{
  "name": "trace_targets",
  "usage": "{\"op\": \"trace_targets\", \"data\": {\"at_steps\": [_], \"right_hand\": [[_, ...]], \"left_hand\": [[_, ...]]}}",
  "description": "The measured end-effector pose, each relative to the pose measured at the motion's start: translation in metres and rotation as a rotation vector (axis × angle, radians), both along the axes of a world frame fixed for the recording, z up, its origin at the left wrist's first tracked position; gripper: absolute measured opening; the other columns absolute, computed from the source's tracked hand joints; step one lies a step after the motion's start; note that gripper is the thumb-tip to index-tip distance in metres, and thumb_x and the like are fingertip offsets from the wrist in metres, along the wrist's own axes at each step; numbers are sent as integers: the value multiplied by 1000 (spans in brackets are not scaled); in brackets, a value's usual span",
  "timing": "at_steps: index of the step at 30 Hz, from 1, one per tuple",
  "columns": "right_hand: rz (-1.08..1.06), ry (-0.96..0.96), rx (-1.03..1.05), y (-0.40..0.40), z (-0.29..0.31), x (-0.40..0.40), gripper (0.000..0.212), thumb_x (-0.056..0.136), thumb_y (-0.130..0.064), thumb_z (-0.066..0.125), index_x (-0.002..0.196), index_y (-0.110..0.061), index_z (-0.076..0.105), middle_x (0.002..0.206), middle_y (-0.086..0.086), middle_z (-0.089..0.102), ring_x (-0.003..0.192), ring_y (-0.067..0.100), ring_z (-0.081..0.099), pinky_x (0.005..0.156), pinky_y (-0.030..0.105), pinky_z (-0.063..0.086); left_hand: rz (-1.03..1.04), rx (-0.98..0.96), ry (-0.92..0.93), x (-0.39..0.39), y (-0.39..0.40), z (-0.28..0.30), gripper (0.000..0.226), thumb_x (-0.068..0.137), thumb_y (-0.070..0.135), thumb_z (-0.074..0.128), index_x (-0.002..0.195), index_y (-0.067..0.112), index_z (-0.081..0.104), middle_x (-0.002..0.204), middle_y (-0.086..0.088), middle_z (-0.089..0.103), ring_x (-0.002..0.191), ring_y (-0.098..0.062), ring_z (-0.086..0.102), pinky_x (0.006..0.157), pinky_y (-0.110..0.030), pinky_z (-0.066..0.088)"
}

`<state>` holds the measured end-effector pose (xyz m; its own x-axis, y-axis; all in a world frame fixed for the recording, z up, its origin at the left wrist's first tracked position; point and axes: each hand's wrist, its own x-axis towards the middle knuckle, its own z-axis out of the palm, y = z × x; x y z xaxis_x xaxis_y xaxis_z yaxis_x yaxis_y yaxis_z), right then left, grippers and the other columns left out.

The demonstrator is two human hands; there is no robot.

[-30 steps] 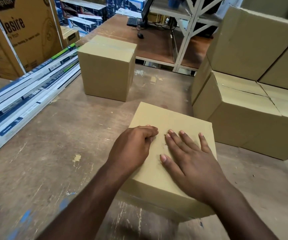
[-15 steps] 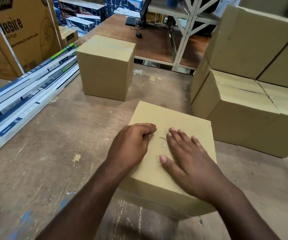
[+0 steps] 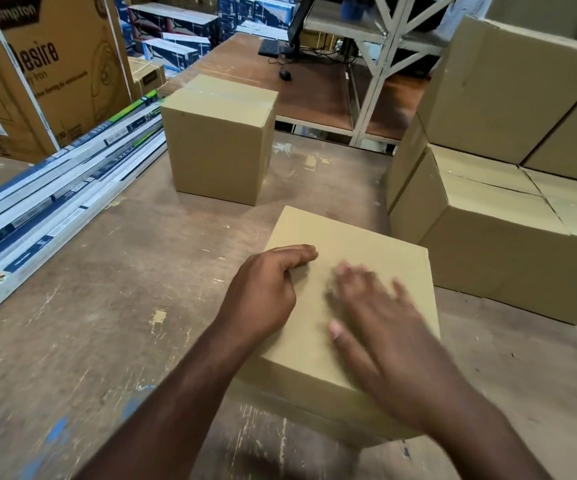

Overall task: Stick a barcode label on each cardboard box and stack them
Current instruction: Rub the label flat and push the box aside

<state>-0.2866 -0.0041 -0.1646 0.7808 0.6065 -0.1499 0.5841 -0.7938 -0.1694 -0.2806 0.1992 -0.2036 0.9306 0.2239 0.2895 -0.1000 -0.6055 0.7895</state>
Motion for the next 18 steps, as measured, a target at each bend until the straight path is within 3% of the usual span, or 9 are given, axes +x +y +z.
{"op": "trace_targets", "data": {"at_steps": [2,3,6,8,11,14,16,18], "right_hand": [[139,38,-33,11,-7,-11,77,93,-76,-7,161,-42,-18,164,-24,-27,150,-4,-30,127,38,-15],[95,24,-40,7,-11,-3,78,91,-77,-9,160,-42,-20,164,-24,-28,150,-3,-30,127,38,-16],[-309,-52,-1,-23,-15,44,88,87,-78,-19,162,-32,-17,170,-13,-21,156,7,-22,129,45,-9],[-453,-111,-72,-39,-9,63,94,84,-75,-24,163,-25,-16,171,-5,-20,157,12,-20,128,49,-10],[-158,-88,-14,-12,0,34,70,98,-69,-9,159,-36,-23,166,-18,-30,152,4,-31,127,40,-17],[199,35,84,20,-8,-3,67,105,-65,7,163,-40,-14,168,-22,-21,151,-5,-28,127,33,-13],[171,-8,15,16,-18,16,69,102,-69,2,162,-41,-14,168,-21,-21,153,-2,-26,128,38,-12],[-88,-55,-44,-3,-21,49,71,100,-67,-3,163,-36,-12,169,-17,-19,157,5,-19,128,44,-12]], "left_hand": [[-24,-51,8,-1,2,2,57,90,-15,44,128,18,71,135,10,65,127,7,52,108,-5,33],[-42,-66,16,-2,3,3,58,90,-15,43,131,18,70,138,10,64,129,9,49,109,-5,31],[-88,-144,54,-10,3,1,63,92,-15,42,138,22,63,147,17,55,135,14,41,115,-11,30],[-86,-229,67,-14,2,0,67,92,-16,41,141,25,60,149,21,51,137,16,38,116,-13,29],[-38,-272,48,-15,-2,2,69,90,-18,40,142,24,59,149,20,51,136,17,38,117,-13,28],[-45,-280,58,-16,-4,3,66,91,-15,41,141,23,60,148,20,52,137,15,39,119,-17,29],[-26,-292,59,-17,-5,3,65,92,-15,39,140,24,60,147,20,53,136,14,40,121,-22,30],[2,-472,81,-22,-13,6,63,95,-14,38,137,26,63,142,20,58,134,11,46,121,-30,34]]}}
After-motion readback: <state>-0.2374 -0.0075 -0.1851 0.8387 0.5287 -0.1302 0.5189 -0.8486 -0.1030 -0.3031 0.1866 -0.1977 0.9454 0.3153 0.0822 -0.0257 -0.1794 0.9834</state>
